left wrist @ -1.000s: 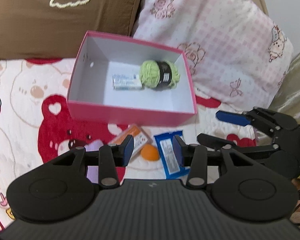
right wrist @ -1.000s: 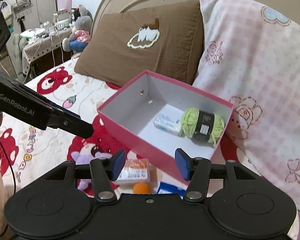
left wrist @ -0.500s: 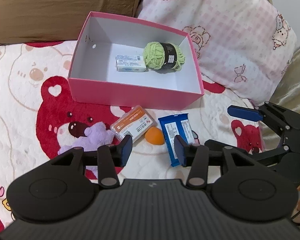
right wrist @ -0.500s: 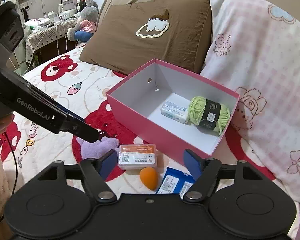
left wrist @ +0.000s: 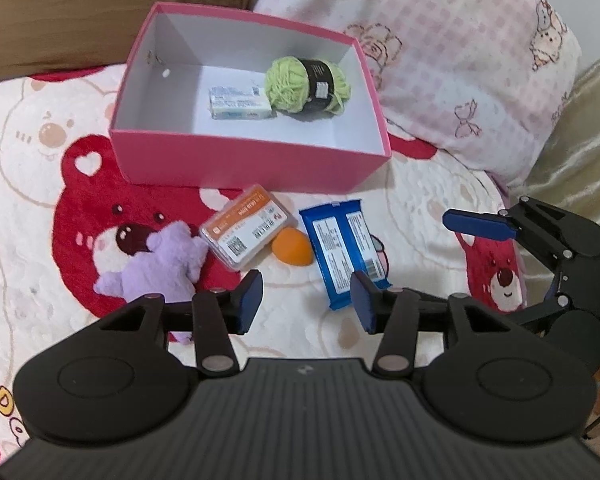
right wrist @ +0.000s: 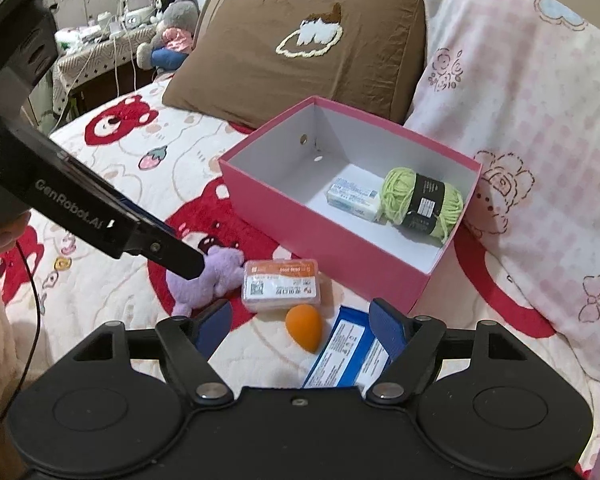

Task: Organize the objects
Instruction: 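Lower the open left tool around the orange makeup sponge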

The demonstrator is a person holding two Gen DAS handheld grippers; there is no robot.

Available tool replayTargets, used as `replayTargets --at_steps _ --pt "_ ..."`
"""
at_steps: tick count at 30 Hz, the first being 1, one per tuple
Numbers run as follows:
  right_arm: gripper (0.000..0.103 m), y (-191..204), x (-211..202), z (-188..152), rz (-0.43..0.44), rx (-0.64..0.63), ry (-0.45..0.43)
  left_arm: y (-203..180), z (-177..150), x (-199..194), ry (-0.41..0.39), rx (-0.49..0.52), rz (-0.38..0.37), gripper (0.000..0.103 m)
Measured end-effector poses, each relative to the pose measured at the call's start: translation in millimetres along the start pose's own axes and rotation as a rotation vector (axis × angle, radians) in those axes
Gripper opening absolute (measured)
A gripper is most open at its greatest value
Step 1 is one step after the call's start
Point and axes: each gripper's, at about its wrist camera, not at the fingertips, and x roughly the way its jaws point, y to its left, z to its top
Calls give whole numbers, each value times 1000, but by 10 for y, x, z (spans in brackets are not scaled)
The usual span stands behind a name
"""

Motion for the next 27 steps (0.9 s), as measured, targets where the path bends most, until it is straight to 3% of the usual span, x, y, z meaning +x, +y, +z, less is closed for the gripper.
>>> replayTargets --at_steps 11,15,20,27 --pt "85 127 54 -66 5 -30 19 42 -97 150 24 -1 7 55" --pt "87 134 119 -89 12 -15 27 109 -117 216 38 -44 -6 68" --pt "87 137 190 -113 18 -10 33 180 -152 296 56 -71 -11 76" --pt "87 152 312 -175 35 -17 16 243 -210 380 6 -119 -17 86"
